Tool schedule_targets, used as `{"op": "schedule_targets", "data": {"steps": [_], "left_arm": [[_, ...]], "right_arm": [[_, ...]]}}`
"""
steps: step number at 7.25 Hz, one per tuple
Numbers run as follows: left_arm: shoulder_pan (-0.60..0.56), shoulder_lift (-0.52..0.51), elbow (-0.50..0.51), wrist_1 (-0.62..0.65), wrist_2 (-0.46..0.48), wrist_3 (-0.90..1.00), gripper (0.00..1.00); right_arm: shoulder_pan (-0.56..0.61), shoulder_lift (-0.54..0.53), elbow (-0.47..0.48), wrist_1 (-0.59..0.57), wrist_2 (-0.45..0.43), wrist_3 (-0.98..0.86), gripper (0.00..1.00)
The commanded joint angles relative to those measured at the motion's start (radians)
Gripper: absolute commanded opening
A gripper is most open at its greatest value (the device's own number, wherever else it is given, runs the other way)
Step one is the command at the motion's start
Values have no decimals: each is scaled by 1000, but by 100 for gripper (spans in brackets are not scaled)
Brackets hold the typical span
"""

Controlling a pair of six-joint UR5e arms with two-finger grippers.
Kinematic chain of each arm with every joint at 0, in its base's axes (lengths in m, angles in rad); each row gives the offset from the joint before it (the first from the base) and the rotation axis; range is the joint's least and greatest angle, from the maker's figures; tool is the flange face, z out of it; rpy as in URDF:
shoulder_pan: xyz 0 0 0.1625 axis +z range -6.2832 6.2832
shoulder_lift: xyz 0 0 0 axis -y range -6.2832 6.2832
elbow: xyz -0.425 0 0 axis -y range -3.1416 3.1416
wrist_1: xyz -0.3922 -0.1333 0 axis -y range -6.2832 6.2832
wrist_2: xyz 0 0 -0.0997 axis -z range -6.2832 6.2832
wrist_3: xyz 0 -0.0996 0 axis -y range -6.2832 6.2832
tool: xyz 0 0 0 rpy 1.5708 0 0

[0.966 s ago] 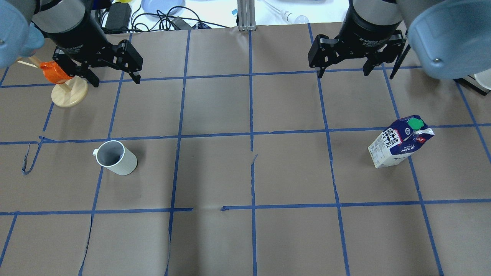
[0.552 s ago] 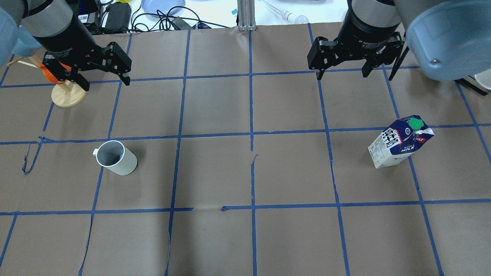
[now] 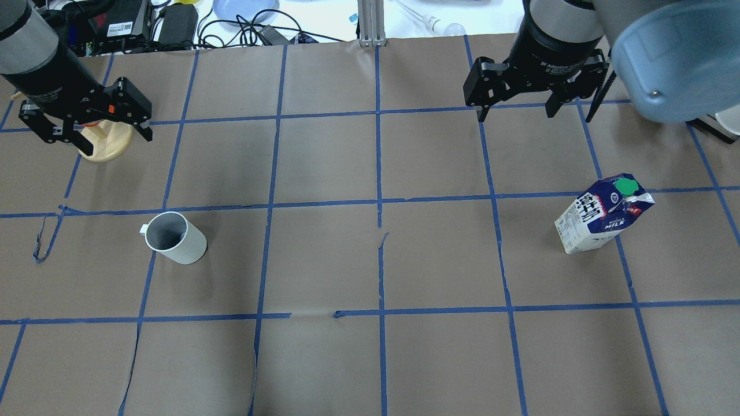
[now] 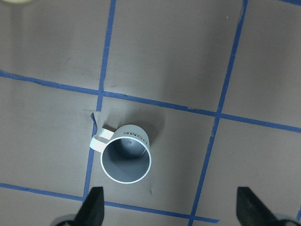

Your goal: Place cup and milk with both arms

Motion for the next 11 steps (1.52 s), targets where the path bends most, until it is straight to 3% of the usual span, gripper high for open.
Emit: {"op": "schedule_targets", "data": {"steps": [1, 4, 7, 11], "left_arm": [[74, 3, -47, 3, 6, -12, 100], [165, -14, -141, 12, 15, 0, 100], [194, -37, -328, 197, 9, 21, 100], [194, -132, -360, 256, -29, 34, 100]], "right_arm": [[0, 0, -4, 0, 1, 0, 100], [0, 0, -2, 0, 1, 0, 100], [-1, 0, -4, 0, 1, -2, 100], [0, 1, -2, -1, 2, -2, 100]]}}
